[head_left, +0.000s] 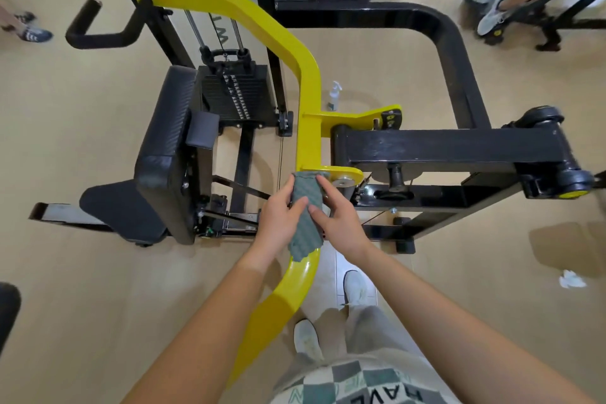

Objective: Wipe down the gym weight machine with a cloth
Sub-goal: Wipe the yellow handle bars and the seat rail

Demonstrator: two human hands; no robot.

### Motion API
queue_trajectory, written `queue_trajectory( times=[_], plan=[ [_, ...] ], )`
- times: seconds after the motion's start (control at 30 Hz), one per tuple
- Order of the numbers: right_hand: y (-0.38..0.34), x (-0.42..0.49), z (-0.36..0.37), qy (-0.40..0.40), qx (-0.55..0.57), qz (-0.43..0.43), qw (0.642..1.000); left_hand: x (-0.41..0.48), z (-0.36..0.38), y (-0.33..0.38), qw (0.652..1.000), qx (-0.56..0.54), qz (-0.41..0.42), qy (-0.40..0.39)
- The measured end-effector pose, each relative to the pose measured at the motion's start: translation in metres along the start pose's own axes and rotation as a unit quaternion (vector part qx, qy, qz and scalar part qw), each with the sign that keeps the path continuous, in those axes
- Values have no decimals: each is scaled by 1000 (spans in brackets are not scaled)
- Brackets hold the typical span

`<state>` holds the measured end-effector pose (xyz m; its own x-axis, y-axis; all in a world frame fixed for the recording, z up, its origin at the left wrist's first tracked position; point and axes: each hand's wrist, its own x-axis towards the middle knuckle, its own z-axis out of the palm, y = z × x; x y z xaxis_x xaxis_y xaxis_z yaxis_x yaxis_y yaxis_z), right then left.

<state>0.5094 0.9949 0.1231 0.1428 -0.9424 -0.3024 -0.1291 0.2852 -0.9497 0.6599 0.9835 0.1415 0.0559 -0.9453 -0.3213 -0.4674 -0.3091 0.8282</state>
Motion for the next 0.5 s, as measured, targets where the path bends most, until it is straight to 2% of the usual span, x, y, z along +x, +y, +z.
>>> queue_trajectory(
  times=[0.2, 0.5],
  plan=[
    [1, -2, 2, -14, 24, 12, 1000, 12, -6, 7, 999, -27, -7, -20],
    [12, -42, 4, -49, 20, 3, 999, -45, -19, -11, 996, 2, -10, -88]
  ],
)
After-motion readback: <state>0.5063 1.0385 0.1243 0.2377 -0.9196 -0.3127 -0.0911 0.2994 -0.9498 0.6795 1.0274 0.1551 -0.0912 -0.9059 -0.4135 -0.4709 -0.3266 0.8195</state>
